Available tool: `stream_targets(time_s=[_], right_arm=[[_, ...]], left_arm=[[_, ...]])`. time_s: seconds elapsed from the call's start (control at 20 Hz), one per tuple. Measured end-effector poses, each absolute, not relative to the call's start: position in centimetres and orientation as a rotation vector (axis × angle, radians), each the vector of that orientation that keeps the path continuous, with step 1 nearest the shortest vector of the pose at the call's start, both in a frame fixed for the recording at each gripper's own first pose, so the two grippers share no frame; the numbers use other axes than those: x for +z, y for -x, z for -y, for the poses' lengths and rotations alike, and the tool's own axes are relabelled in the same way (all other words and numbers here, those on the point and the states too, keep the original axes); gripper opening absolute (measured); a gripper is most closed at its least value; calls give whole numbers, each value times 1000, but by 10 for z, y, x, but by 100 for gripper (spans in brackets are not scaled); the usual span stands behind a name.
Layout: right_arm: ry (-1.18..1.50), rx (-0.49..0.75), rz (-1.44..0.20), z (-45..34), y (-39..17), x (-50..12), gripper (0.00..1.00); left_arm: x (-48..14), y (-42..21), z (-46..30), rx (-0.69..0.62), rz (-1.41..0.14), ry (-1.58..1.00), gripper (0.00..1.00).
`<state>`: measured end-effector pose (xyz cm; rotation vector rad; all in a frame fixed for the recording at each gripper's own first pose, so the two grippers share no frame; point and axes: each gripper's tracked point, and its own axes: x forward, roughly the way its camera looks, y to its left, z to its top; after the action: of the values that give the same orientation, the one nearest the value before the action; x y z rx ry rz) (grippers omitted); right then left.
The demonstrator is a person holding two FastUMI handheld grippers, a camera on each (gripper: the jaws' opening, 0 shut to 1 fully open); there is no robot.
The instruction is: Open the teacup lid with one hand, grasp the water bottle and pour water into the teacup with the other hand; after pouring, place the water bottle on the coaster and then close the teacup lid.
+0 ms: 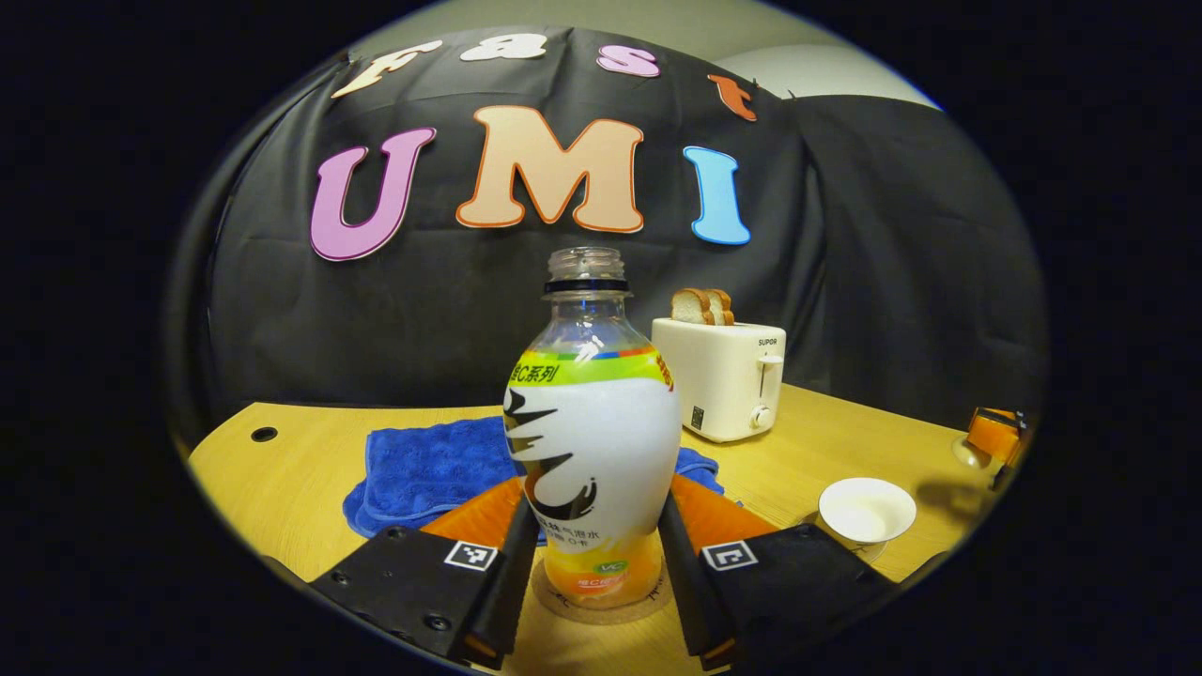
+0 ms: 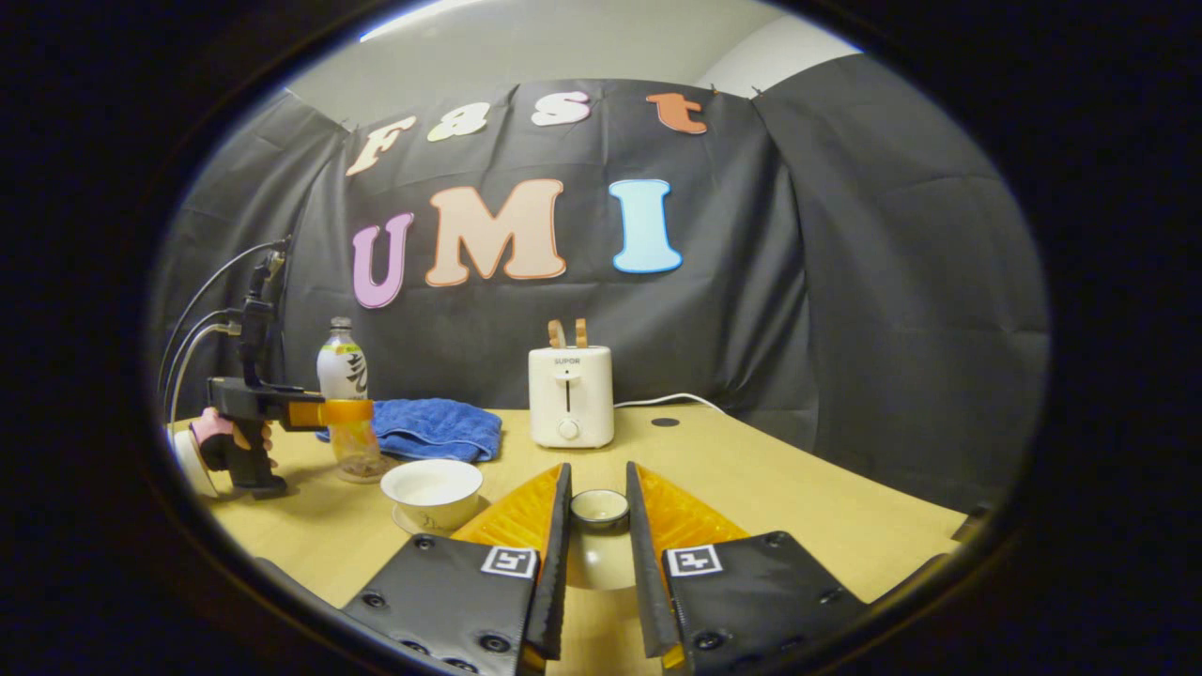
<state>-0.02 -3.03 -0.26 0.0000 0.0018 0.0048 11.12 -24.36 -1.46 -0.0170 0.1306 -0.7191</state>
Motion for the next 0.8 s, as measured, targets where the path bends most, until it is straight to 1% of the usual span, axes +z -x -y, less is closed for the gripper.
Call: stream_targets(time_s=[0.15,0.2,0.25,0.3,0.35,0.4,0.55,0.8], right_arm=[[0,5,-2,31,0,-2,35],[0,5,-2,31,0,-3,36],[0,5,-2,31,0,-2,36],[0,5,-2,31,0,-3,35],[0,5,-2,31,0,-2,36],[0,5,-3,31,0,-3,35],[0,14,-3,28,-1,-2,35],[-1,66,-7,8,-11,-5,36]], left_arm=[[-17,-112,239,-708,-138,14,68],[-16,-111,237,-702,-134,10,70],[-15,-110,236,-702,-121,9,75],[-13,-108,235,-705,-103,10,89],[-13,-106,234,-710,-97,4,94],[-13,-105,234,-708,-93,-4,95],[-19,-98,225,-705,-90,-7,95],[-10,-85,210,-685,-36,14,95]])
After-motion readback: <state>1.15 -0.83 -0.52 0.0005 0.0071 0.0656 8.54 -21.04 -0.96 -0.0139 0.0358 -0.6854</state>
